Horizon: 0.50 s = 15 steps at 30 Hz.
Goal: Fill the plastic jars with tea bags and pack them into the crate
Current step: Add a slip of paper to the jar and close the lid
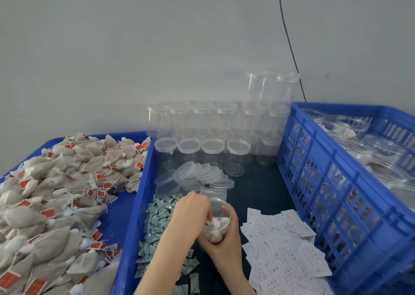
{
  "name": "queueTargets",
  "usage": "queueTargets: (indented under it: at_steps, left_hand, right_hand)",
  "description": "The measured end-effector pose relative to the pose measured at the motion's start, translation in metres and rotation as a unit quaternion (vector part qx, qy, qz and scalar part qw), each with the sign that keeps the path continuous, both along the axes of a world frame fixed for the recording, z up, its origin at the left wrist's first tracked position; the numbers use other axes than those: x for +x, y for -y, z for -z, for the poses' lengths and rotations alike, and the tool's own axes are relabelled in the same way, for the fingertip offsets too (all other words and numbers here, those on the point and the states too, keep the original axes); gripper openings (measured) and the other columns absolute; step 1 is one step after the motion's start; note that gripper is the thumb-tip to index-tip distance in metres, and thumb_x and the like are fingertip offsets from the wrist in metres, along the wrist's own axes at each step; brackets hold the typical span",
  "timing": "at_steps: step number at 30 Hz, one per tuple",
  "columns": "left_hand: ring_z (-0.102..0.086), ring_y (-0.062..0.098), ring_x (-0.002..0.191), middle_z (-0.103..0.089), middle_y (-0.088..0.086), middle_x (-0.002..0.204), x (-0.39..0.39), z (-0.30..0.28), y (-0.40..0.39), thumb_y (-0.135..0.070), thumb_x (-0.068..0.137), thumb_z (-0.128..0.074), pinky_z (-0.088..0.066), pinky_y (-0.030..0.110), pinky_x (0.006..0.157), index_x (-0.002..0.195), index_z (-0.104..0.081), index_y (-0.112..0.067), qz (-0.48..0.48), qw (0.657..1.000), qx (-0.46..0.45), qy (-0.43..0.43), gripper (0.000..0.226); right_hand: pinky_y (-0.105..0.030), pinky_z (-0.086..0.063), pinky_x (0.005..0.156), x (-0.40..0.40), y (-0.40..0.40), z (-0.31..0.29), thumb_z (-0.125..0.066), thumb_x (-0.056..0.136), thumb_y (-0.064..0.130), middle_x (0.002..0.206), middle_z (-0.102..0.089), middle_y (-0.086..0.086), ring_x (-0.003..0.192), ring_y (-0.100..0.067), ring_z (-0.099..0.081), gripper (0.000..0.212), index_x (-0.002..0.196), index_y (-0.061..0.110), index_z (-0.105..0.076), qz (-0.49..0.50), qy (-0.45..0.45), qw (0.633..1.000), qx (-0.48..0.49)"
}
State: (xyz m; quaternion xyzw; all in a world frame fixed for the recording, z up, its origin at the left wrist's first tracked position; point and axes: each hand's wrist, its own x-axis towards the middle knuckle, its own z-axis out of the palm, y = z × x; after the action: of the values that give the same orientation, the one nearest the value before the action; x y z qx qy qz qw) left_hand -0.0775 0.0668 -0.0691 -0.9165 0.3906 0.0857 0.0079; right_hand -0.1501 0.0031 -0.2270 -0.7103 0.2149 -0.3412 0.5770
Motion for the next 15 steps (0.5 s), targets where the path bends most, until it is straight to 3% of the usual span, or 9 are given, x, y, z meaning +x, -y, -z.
queueTargets:
  at_steps: [3, 7, 12, 15]
  left_hand:
    - [-0.052, 0.024, 0.115, -0.055, 0.009, 0.126, -0.0020, -0.0020, 0.0012, -0.015, 0.094, -0.056, -0.040, 0.030, 0.095, 0.114, -0.069, -0.026, 0.029, 0.999, 0.023, 0.027, 0.027]
    - [-0.049, 0.022, 0.115, -0.062, 0.005, 0.119, -0.0011, -0.0023, 0.0011, -0.013, 0.092, -0.056, -0.036, 0.030, 0.093, 0.114, -0.069, -0.026, 0.054, 0.995, 0.029, 0.081, 0.029]
    - [-0.055, 0.024, 0.111, -0.064, 0.005, 0.116, -0.0032, 0.0018, 0.0010, -0.009, 0.091, -0.050, -0.038, 0.030, 0.089, 0.114, -0.068, -0.019, 0.051, 0.994, 0.051, 0.086, 0.031]
    - [-0.055, 0.023, 0.112, -0.065, 0.003, 0.113, -0.0021, 0.0010, 0.0003, -0.006, 0.091, -0.048, -0.036, 0.031, 0.092, 0.114, -0.066, -0.019, 0.054, 0.994, 0.029, 0.092, 0.033]
  right_hand:
    - [-0.035, -0.054, 0.094, -0.0012, -0.0006, -0.0006, -0.086, 0.052, 0.066, 0.137, -0.051, 0.022, 0.119, -0.004, -0.059, 0.103, 0.138, 0.054, -0.032, -0.006, 0.002, 1.000, 0.010]
    - [-0.044, -0.054, 0.096, -0.0004, -0.0009, -0.0005, -0.089, 0.054, 0.060, 0.137, -0.055, 0.011, 0.121, -0.012, -0.060, 0.103, 0.140, 0.048, -0.034, -0.010, 0.003, 1.000, 0.022]
    - [-0.028, -0.054, 0.095, 0.0006, -0.0001, -0.0029, -0.089, 0.054, 0.059, 0.137, -0.055, 0.016, 0.122, -0.007, -0.059, 0.102, 0.140, 0.049, -0.035, -0.005, 0.005, 1.000, 0.018]
    - [-0.039, -0.056, 0.094, 0.0007, 0.0022, -0.0061, -0.095, 0.054, 0.044, 0.132, -0.059, 0.011, 0.118, -0.011, -0.062, 0.099, 0.136, 0.045, -0.039, -0.020, 0.005, 1.000, 0.016]
